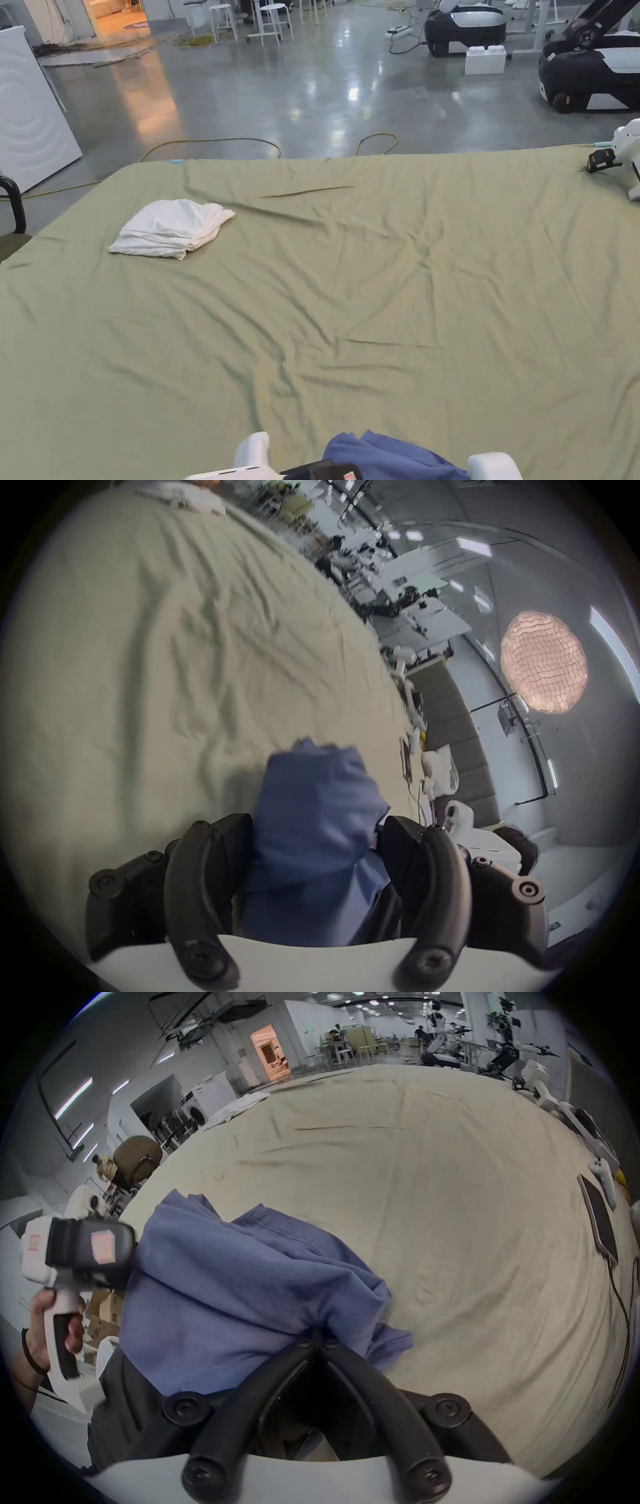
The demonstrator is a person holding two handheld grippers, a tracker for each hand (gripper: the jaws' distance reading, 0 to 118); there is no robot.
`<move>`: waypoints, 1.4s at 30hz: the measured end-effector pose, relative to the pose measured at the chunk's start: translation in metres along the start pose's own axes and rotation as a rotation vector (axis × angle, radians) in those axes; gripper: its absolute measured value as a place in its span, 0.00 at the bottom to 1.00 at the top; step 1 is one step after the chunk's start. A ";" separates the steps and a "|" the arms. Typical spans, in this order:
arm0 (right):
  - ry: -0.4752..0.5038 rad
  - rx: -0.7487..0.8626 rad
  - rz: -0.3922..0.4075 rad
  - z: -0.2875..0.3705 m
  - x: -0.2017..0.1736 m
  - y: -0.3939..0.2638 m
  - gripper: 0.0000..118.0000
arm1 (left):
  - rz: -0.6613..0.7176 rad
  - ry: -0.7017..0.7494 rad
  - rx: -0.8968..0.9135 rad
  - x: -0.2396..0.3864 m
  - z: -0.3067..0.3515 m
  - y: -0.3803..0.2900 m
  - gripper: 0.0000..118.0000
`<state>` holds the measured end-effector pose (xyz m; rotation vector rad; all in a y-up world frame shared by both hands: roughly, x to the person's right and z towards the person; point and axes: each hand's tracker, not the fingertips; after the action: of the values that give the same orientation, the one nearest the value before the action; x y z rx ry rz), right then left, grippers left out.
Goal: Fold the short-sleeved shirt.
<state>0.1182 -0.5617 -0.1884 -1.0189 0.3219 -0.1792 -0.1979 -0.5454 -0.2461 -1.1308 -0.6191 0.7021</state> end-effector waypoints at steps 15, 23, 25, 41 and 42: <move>0.153 0.095 -0.159 0.064 0.004 -0.020 0.00 | -0.044 0.170 0.180 -0.009 0.110 0.047 0.34; 0.141 0.123 -0.294 0.090 0.025 -0.051 0.00 | 0.079 0.644 0.309 -0.098 0.245 0.116 0.34; 0.142 0.133 -0.310 0.093 0.027 -0.054 0.00 | 0.101 0.691 0.358 -0.110 0.255 0.125 0.34; -0.041 0.689 -0.173 0.246 0.018 0.012 0.00 | -0.682 0.698 0.845 0.110 0.297 0.023 0.66; -0.051 0.738 -0.142 0.261 0.009 0.015 0.00 | -0.770 0.647 0.920 0.132 0.297 0.002 0.65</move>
<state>0.2170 -0.3466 -0.0771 -0.3131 0.1150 -0.3678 -0.3375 -0.2698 -0.1449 -0.1609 -0.0898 -0.0992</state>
